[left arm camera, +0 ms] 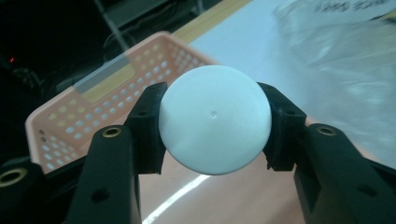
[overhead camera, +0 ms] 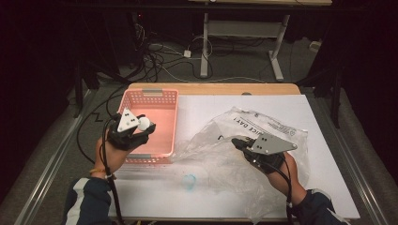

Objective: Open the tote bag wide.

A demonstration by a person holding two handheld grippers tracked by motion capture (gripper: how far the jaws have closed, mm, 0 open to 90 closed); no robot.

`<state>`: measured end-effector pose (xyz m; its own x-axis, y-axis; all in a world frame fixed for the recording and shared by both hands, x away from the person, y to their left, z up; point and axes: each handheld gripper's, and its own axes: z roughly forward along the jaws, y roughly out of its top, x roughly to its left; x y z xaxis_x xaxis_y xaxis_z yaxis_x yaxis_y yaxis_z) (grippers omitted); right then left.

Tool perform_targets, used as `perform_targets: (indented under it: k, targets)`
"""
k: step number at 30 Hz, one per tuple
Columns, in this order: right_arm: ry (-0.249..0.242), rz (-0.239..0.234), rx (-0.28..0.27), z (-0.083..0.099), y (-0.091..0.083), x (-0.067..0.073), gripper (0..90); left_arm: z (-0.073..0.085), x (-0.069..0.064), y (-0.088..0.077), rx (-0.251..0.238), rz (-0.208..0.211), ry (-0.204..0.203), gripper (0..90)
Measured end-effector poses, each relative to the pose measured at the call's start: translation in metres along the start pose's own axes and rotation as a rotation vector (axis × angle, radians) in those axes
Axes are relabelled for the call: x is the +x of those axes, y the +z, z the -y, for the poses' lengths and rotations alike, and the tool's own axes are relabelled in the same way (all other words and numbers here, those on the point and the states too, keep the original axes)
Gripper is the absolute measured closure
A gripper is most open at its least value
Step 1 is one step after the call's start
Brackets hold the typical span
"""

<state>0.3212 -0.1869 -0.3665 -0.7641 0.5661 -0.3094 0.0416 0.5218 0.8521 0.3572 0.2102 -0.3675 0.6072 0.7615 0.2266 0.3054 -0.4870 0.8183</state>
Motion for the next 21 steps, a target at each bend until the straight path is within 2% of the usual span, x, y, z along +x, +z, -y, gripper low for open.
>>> perform_targets:
  k: [1, 3, 5, 6, 7, 8, 9, 10, 11, 13, 14, 16, 17, 18, 21]
  targets:
    - [0.0, 0.002, 0.0, 0.0, 0.001, 0.0, 90.0, 0.001, -0.015, -0.01, -0.028, 0.023, 0.003, 47.9]
    - [0.002, 0.008, -0.001, -0.002, 0.002, -0.001, 90.0, -0.001, -0.031, -0.017, -0.048, 0.057, 0.033, 47.9]
    - [0.001, 0.016, -0.003, -0.003, 0.002, -0.003, 90.0, -0.004, -0.049, -0.023, -0.071, 0.064, 0.075, 47.9]
    - [0.001, 0.023, -0.005, -0.004, 0.002, -0.003, 90.0, -0.004, -0.049, -0.023, -0.071, 0.064, 0.075, 47.9]
    - [-0.001, 0.025, -0.006, -0.005, 0.002, -0.004, 90.0, -0.007, -0.065, -0.028, -0.097, 0.1, 0.099, 47.9]
    - [0.001, 0.023, -0.008, -0.005, 0.001, -0.004, 90.0, -0.009, -0.073, -0.03, -0.105, 0.105, 0.118, 47.9]
    - [-0.001, 0.023, -0.007, -0.005, 0.001, -0.004, 90.0, -0.012, -0.079, -0.03, -0.106, 0.14, 0.126, 47.9]
    - [0.0, 0.023, -0.004, -0.005, 0.002, -0.003, 90.0, -0.013, -0.086, -0.031, -0.11, 0.154, 0.146, 47.9]
    - [0.001, 0.02, -0.001, -0.004, 0.002, -0.003, 90.0, -0.013, -0.086, -0.031, -0.11, 0.154, 0.146, 47.9]
    - [-0.001, 0.019, 0.003, -0.004, 0.003, -0.002, 90.0, -0.017, -0.099, -0.03, -0.11, 0.184, 0.178, 47.9]
    - [-0.002, 0.016, 0.004, -0.003, 0.003, -0.003, 90.0, -0.019, -0.109, -0.027, -0.108, 0.206, 0.202, 47.9]
    - [-0.001, 0.014, 0.005, -0.003, 0.003, -0.003, 90.0, -0.019, -0.118, -0.021, -0.09, 0.233, 0.223, 47.9]
    - [-0.001, 0.014, 0.005, -0.003, 0.003, -0.003, 90.0, -0.019, -0.118, -0.021, -0.09, 0.233, 0.223, 47.9]
    - [0.0, 0.012, 0.006, -0.002, 0.003, -0.002, 90.0, -0.018, -0.124, -0.014, -0.072, 0.243, 0.238, 47.9]
    - [0.001, 0.009, 0.005, -0.002, 0.002, -0.002, 90.0, -0.016, -0.127, -0.007, -0.066, 0.263, 0.231, 47.9]
